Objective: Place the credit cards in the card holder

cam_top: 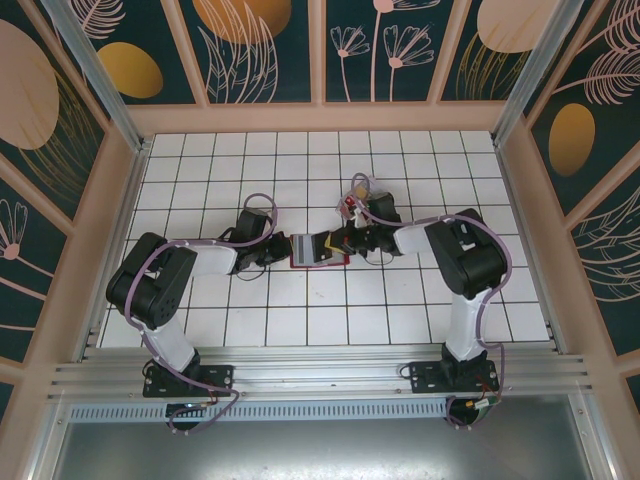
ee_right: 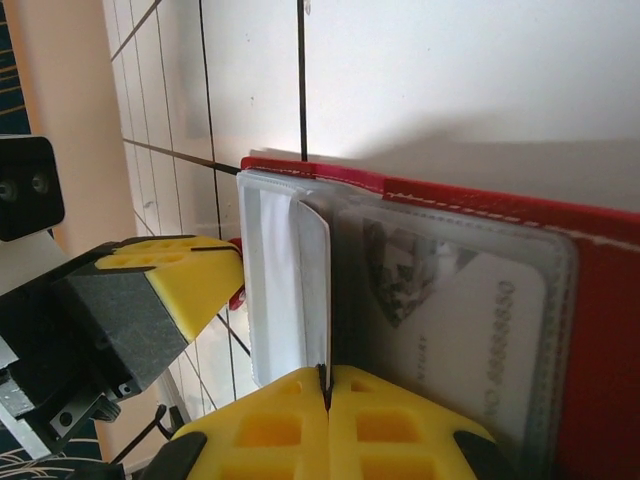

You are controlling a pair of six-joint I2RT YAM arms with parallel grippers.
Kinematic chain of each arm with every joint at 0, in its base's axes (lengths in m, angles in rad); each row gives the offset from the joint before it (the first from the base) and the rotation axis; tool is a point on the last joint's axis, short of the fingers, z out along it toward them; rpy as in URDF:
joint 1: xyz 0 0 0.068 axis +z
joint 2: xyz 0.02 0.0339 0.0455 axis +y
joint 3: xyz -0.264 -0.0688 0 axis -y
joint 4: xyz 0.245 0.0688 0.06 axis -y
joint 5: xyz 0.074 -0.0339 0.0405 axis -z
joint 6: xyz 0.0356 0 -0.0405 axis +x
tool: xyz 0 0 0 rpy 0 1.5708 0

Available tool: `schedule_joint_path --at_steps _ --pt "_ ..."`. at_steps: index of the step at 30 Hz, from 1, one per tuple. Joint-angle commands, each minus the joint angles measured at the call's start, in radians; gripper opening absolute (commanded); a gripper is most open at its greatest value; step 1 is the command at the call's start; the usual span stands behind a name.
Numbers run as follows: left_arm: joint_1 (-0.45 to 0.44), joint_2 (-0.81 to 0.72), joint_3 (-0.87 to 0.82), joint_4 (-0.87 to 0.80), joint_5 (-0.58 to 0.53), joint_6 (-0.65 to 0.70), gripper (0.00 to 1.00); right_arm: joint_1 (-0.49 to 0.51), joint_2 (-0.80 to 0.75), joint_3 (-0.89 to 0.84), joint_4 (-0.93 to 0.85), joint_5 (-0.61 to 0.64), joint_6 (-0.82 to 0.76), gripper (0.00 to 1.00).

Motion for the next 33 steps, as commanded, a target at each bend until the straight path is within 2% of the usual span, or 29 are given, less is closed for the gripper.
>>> schedule_joint_path --at_steps 1,13,19,23,25,27,30,33 --pt "-0.003 0.023 -0.022 -0.018 0.007 -0.01 0.1 0.048 0.031 0.026 -0.01 0.046 -0.006 0.0" --pt "-0.009 0.022 -0.03 -0.011 0.005 -0.014 0.1 0.159 0.059 0.142 -0.184 0.228 -0.094 0.0" --pt "-0.01 0.015 -0.028 -0.014 0.002 -0.013 0.1 0.185 0.073 0.181 -0.234 0.262 -0.124 0.0" --pt "-0.01 0.008 -0.033 -0.021 -0.003 -0.009 0.1 0.176 0.042 0.167 -0.26 0.295 -0.146 0.11" --pt "-0.01 0.007 -0.033 -0.02 -0.005 -0.009 0.1 0.176 0.031 0.171 -0.281 0.309 -0.164 0.21" --pt "-0.01 0.007 -0.032 -0.016 -0.003 -0.011 0.1 0.183 0.029 0.19 -0.306 0.33 -0.182 0.24" --pt "-0.01 0.01 -0.03 -0.012 0.0 -0.013 0.1 0.199 0.043 0.224 -0.327 0.349 -0.193 0.23" --pt "-0.01 0.006 -0.03 -0.014 0.0 -0.013 0.1 0.224 0.058 0.266 -0.387 0.414 -0.225 0.14"
